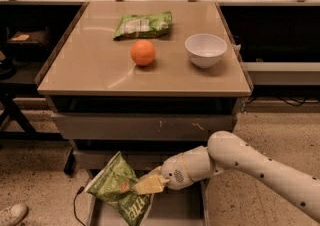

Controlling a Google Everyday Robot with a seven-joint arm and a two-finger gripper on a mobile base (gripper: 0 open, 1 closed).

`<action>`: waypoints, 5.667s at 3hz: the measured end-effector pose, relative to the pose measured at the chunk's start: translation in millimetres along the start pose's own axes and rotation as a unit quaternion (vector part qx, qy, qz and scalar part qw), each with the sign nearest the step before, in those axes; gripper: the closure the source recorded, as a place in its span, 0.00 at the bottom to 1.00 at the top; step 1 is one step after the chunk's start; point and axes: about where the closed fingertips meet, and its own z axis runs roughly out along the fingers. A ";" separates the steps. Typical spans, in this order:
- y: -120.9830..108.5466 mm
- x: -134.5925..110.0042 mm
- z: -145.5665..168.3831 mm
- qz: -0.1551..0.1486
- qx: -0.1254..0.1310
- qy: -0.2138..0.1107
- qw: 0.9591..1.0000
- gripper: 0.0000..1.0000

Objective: Pick green jalapeno chip bag from bottom drawer and place on counter

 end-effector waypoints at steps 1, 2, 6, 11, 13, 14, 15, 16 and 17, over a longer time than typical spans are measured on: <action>19.2 -40.3 8.8 -0.043 -0.022 -0.009 0.999 1.00; 57.0 -100.4 13.4 -0.103 -0.064 -0.010 0.993 1.00; 117.9 -191.0 -12.6 -0.173 0.006 0.010 0.985 1.00; 85.0 -326.8 -68.3 -0.148 0.135 -0.027 0.979 1.00; 66.3 -376.2 -70.1 -0.144 0.154 -0.029 0.977 1.00; 40.0 -408.3 -49.4 -0.128 0.161 -0.010 0.979 1.00; 41.3 -411.9 -47.0 -0.130 0.160 -0.010 0.979 1.00; 41.3 -411.9 -46.9 -0.130 0.160 -0.010 0.979 0.81; 41.3 -411.9 -46.9 -0.130 0.160 -0.010 0.979 0.58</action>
Offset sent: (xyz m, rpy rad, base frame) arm 0.0482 0.1009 0.1737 0.2258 -0.2391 0.2806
